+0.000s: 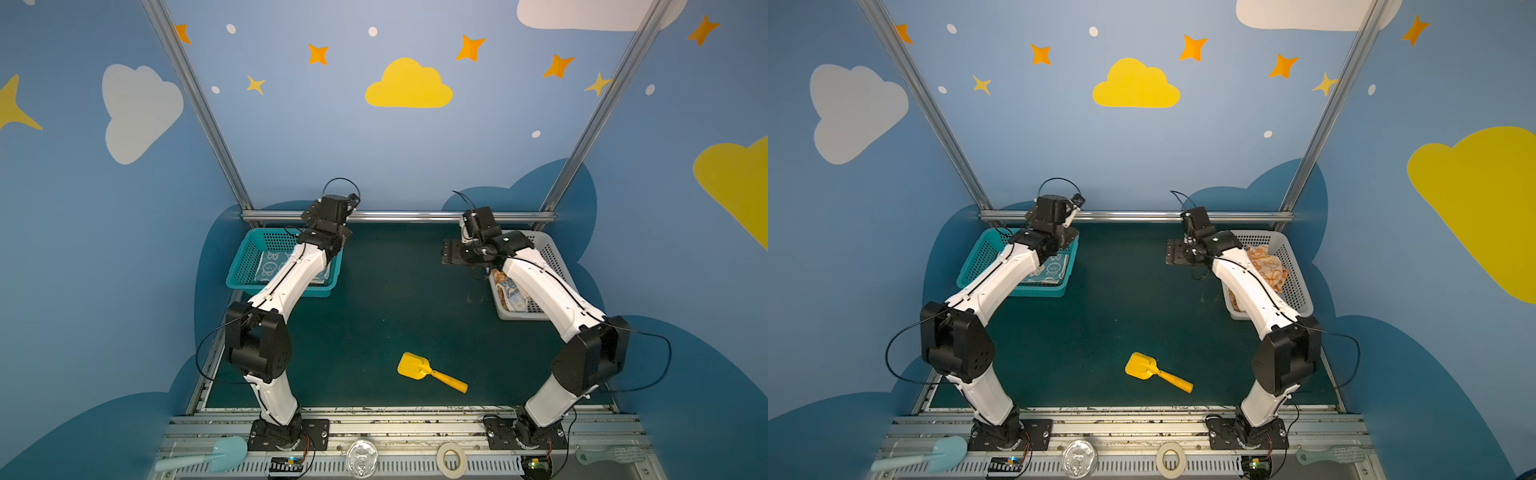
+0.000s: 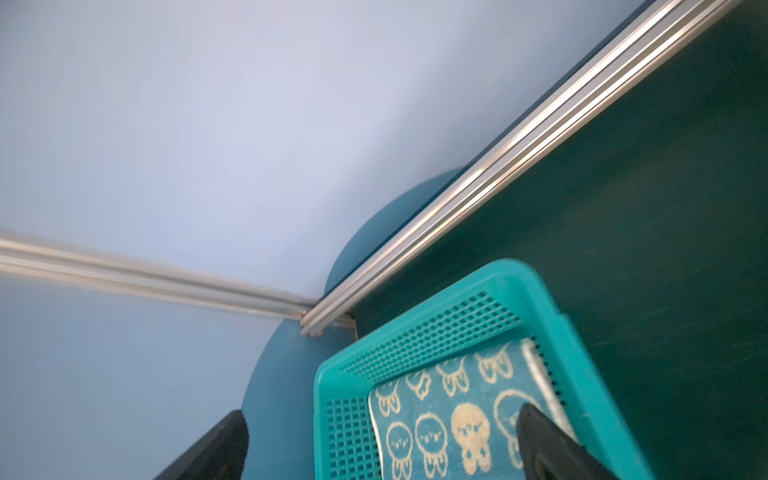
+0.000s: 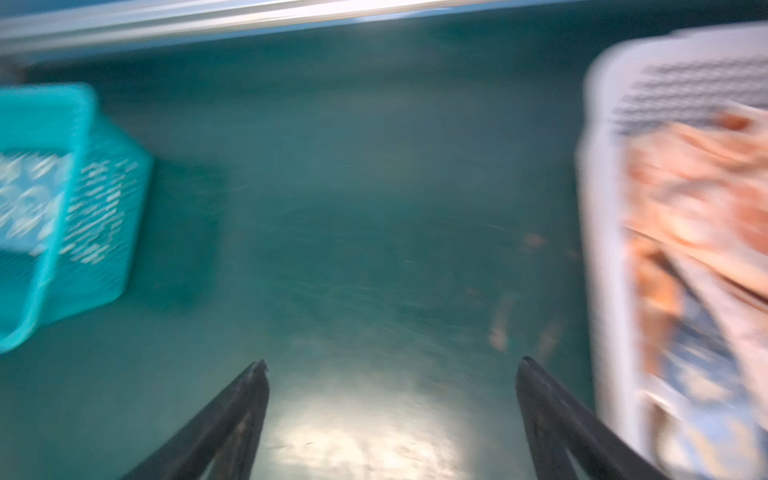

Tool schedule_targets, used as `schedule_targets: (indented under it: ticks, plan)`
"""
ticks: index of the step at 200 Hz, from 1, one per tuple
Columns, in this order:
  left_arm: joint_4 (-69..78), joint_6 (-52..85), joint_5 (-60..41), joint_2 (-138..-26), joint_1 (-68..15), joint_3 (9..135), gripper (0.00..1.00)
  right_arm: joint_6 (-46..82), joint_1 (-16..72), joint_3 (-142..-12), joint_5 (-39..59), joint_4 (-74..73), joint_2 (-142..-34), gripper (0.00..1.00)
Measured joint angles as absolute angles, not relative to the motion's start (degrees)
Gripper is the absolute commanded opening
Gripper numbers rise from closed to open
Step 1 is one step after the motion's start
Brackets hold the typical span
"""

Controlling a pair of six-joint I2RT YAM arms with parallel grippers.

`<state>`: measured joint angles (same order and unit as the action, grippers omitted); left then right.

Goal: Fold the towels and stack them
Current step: 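Reach both grippers into the white basket and grasp the orange towel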

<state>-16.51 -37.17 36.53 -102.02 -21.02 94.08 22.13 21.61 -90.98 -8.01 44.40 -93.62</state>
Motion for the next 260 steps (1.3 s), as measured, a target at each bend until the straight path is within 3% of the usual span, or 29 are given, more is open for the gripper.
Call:
schedule_targets:
  ticks: [56,107,151,198,260]
  plan:
    - [-9.34,-42.35,39.40,-114.26,-41.15,105.10,1.00,27.55,1.10,-80.93,-4.67,43.38,-88.03,0.92]
    - [-10.09,-44.25,40.38,-131.85,-54.11,122.83,1.00,31.20,-10.22,-77.82,0.01,40.73,-88.86,0.92]
    - [-13.43,-43.35,38.17,-141.69,-59.35,137.71,1.00,33.10,-18.33,-79.83,7.31,40.01,-96.68,0.87]
    - [-13.58,-43.03,36.71,-144.73,-59.77,142.93,1.00,34.39,-22.06,-84.49,14.57,41.52,-107.59,0.78]
    - [-13.45,-42.39,35.29,-145.14,-59.22,142.91,1.00,34.70,-21.26,-87.02,17.08,41.21,-110.78,0.29]
